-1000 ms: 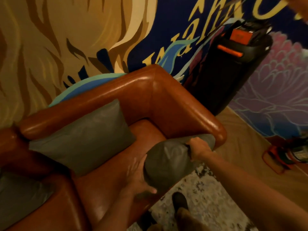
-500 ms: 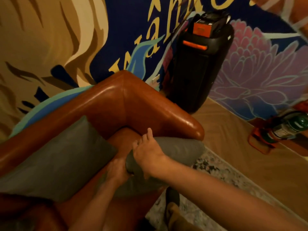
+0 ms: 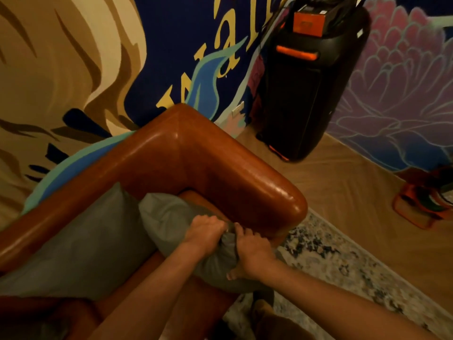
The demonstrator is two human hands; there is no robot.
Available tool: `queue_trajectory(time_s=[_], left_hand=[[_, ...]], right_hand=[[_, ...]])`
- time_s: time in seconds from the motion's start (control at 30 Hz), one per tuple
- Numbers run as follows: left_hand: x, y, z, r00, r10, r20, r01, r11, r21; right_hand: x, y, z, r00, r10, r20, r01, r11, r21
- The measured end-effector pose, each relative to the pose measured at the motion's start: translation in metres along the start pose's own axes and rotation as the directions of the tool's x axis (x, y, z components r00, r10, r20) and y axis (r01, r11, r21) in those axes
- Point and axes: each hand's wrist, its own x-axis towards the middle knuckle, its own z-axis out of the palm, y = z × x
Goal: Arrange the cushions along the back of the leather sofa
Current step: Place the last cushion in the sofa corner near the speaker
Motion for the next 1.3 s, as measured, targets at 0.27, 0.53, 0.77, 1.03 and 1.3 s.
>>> queue_trajectory(time_s=[0.27, 0.53, 0.77, 1.03, 1.3], left_hand=[[0.063, 0.001, -0.027, 0.998, 0.047, 0.042, -0.048, 0.998, 0.028], [0.093, -0.060, -0.003, 0.989, 0.069, 0.132, -0.099, 0.969, 0.228], [0.111, -0.131, 0.035, 0.992, -0.114, 0.045, 0.096, 0.953, 0.287], [0.132, -0.130, 0.038, 0.996, -0.070, -0.060, 0.079, 0.983, 0.164], [0.047, -0.074, 0.075, 0.815, -0.548, -0.187, 0.282, 0.657, -0.699]], right_hand=[[0.061, 0.057, 0.011, 0.984, 0.016, -0.180, 0.020, 0.980, 0.199], [0.102, 0.059, 0.031, 0.985, 0.147, -0.090, -0.095, 0.899, 0.427], [0.112, 0.055, 0.033, 0.988, 0.140, 0.062, -0.153, 0.897, 0.414], [0.119, 0.055, -0.002, 0.969, 0.220, 0.109, -0.245, 0.900, 0.361], [0.105, 0.034, 0.007, 0.959, 0.282, 0.023, -0.275, 0.909, 0.314]])
